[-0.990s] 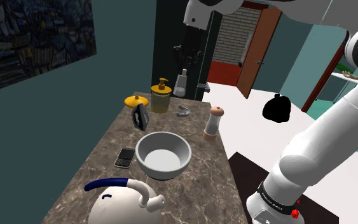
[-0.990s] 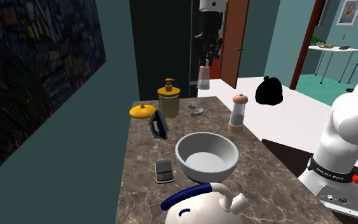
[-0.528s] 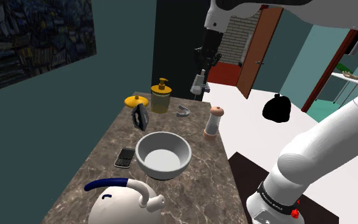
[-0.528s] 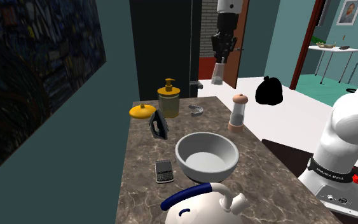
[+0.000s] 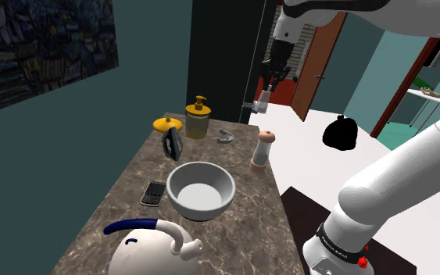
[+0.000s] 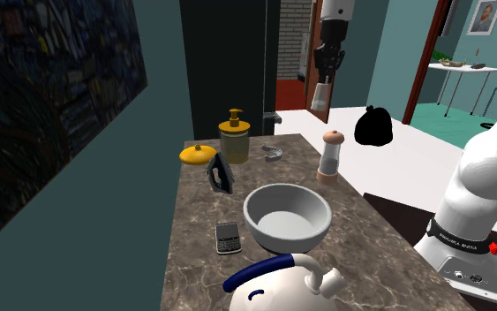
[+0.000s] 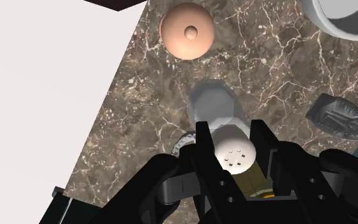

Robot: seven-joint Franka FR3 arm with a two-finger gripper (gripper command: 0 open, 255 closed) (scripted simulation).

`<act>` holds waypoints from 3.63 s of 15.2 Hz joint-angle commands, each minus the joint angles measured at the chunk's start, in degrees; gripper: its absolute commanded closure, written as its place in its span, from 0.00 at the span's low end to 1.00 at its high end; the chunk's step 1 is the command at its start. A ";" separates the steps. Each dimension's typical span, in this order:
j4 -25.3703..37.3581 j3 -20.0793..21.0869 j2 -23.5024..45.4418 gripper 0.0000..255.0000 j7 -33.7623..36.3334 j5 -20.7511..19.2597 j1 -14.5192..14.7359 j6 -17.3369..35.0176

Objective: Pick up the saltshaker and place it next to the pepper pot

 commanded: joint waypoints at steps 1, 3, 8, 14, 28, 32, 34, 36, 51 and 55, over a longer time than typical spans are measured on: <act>0.31 -1.49 -0.21 1.00 -2.23 -0.54 -0.80 -0.70; -1.57 -1.48 -0.55 1.00 -2.33 -0.57 -0.82 0.84; -6.03 -1.47 -1.18 1.00 -2.59 -0.61 -0.87 4.66; -10.97 -1.48 -1.52 1.00 -2.93 -0.61 -0.92 9.25; -20.88 -1.62 -0.54 1.00 -3.89 -0.38 -0.96 20.09; -23.31 -1.69 0.22 1.00 -4.21 -0.24 -0.93 23.26; -24.46 -1.73 0.68 1.00 -4.39 -0.15 -0.92 24.86; -25.56 -1.77 1.19 1.00 -4.57 -0.05 -0.90 26.47; -31.36 -2.05 5.71 1.00 -5.96 0.92 -0.65 36.71; -31.36 -2.05 5.71 1.00 -5.96 0.92 -0.65 36.71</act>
